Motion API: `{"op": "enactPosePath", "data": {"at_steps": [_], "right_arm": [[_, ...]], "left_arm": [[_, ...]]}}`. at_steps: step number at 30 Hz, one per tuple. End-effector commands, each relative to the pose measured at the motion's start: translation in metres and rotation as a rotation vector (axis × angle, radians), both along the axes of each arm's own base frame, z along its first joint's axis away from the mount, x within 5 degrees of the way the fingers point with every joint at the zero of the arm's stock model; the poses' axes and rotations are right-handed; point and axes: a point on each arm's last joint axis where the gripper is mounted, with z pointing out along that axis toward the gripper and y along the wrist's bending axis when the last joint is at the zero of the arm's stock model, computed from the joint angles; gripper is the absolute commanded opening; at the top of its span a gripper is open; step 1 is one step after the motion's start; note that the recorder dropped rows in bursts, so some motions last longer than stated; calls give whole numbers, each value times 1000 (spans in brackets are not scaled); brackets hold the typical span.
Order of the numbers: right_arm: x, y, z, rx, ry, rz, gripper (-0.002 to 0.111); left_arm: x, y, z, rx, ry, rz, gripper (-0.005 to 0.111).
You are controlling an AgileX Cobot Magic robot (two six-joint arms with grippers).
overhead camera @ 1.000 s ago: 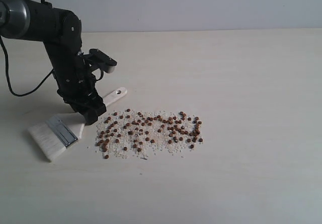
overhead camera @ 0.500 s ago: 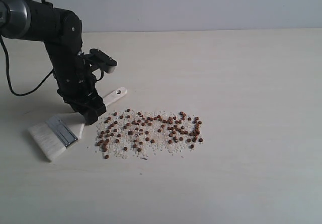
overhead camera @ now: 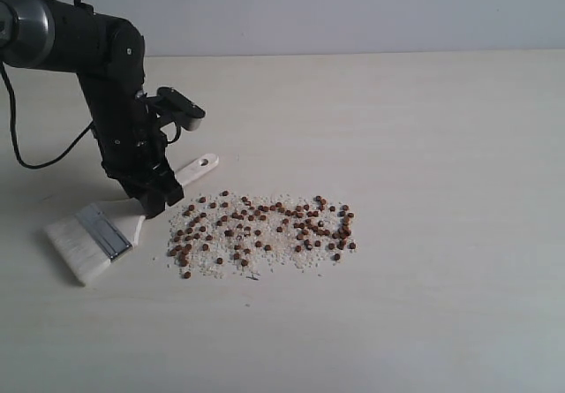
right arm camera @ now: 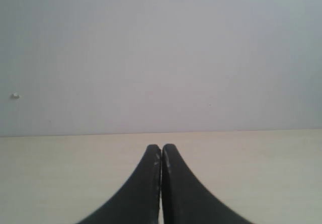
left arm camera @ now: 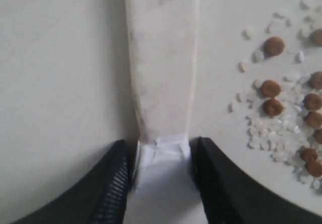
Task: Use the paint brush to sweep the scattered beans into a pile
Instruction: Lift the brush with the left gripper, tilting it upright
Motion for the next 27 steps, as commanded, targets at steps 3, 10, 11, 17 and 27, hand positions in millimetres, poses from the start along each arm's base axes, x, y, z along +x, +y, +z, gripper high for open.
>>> {"op": "enactPosePath", "data": {"at_steps": [3, 10, 11, 17, 27], "right_arm": [[0, 0, -1, -3, -4, -5, 0], [0, 0, -1, -3, -4, -5, 0], [0, 0, -1, -3, -4, -5, 0], [0, 0, -1, -3, -4, -5, 0], [0, 0, -1, -3, -4, -5, 0]], "left_arm": [[-1, 6, 9, 53, -26, -9, 0], [-4, 8, 38, 30, -69, -11, 0], [-4, 8, 40, 29, -70, -11, 0], [-4, 8, 43, 26, -72, -6, 0], [-2, 2, 32, -75, -147, 19, 0]]}}
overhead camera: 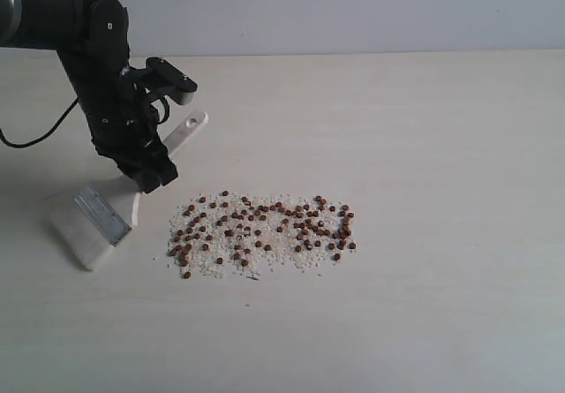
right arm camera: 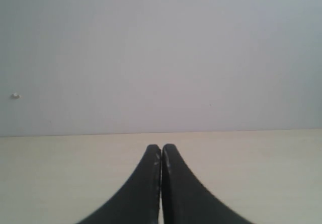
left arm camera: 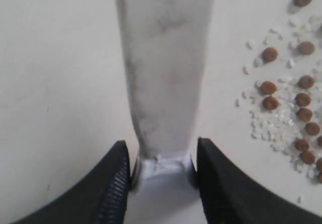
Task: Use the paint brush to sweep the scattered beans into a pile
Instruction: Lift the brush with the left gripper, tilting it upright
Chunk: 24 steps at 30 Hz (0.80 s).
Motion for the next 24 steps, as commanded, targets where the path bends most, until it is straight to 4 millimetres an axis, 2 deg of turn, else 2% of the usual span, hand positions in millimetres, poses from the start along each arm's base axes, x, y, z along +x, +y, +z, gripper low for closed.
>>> {"op": "enactPosePath", "data": {"at_steps": [1, 8, 18, 21, 24], "right_arm": [[0, 0, -1, -3, -4, -5, 0], [0, 0, -1, -3, -4, -5, 0], [0, 0, -1, -3, -4, -5, 0], [0, 0, -1, -3, -4, -5, 0], [0, 0, -1, -3, -4, -5, 0]], "left_arm": [[-3, -1, -4, -31, -28, 12, 0], [-2, -1, -5, -44, -49, 7, 0], [-5, -2, -17, -96, -85, 25, 0], [-6, -1, -13, -97, -89, 23, 0], [-7, -1, -1, -108, -108, 15, 0]]}}
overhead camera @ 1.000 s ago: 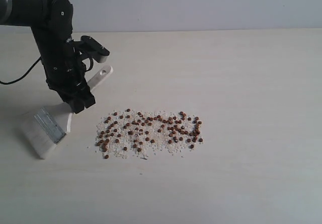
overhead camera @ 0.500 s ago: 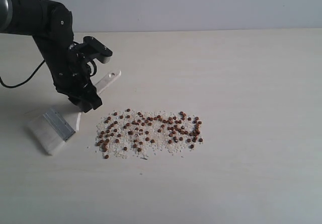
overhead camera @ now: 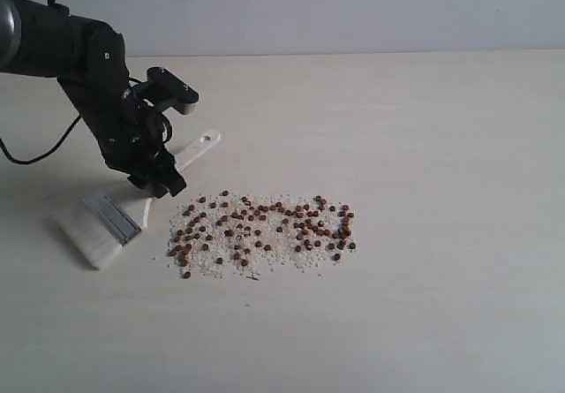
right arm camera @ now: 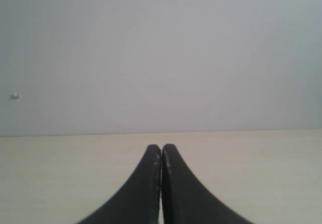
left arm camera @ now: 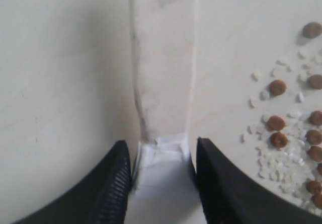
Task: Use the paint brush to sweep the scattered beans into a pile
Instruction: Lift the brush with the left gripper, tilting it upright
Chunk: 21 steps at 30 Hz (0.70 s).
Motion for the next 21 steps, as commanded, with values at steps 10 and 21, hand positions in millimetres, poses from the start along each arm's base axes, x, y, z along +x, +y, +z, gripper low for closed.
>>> {"op": "enactPosePath", "data": {"at_steps": [10, 21], "right_arm": [[0, 0, -1, -3, -4, -5, 0], [0, 0, -1, -3, -4, -5, 0]], "left_arm": [[-9, 4, 54, -33, -61, -32, 0], [-16, 9, 74, -11, -52, -59, 0]]}}
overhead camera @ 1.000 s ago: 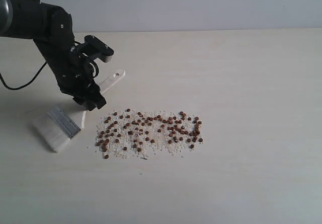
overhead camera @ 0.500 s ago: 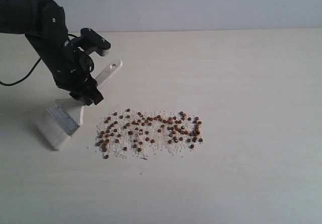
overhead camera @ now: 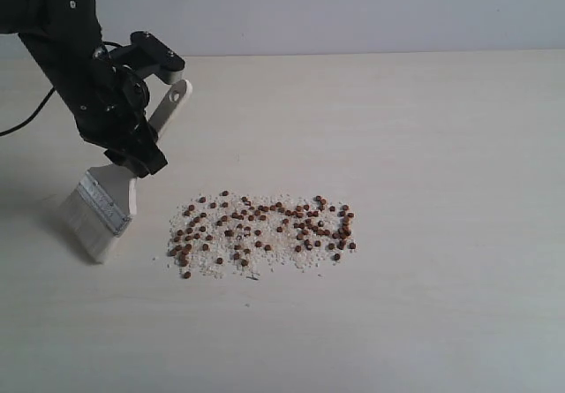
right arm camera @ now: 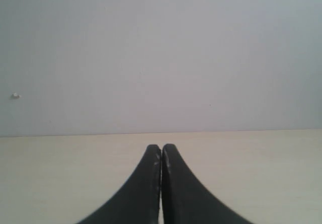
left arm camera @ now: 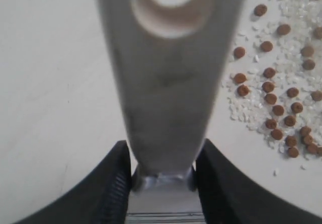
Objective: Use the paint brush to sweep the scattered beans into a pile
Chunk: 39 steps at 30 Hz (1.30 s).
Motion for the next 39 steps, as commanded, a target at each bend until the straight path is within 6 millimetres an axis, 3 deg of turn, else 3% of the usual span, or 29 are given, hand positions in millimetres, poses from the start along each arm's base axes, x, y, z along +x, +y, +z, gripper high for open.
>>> {"op": "enactPosePath", "data": {"at_steps": [1, 16, 23, 39], "right_arm": [[0, 0, -1, -3, -4, -5, 0], [0, 0, -1, -3, -4, -5, 0], [0, 0, -1, -3, -4, -5, 0], [0, 0, -1, -3, -4, -5, 0]], "left_arm": [[-3, 1, 24, -26, -48, -14, 0], [-24, 14, 72, -92, -147, -74, 0], [-51, 35, 103, -353, -152, -163, 0], [-97, 17, 98, -718, 50, -555, 0]]}}
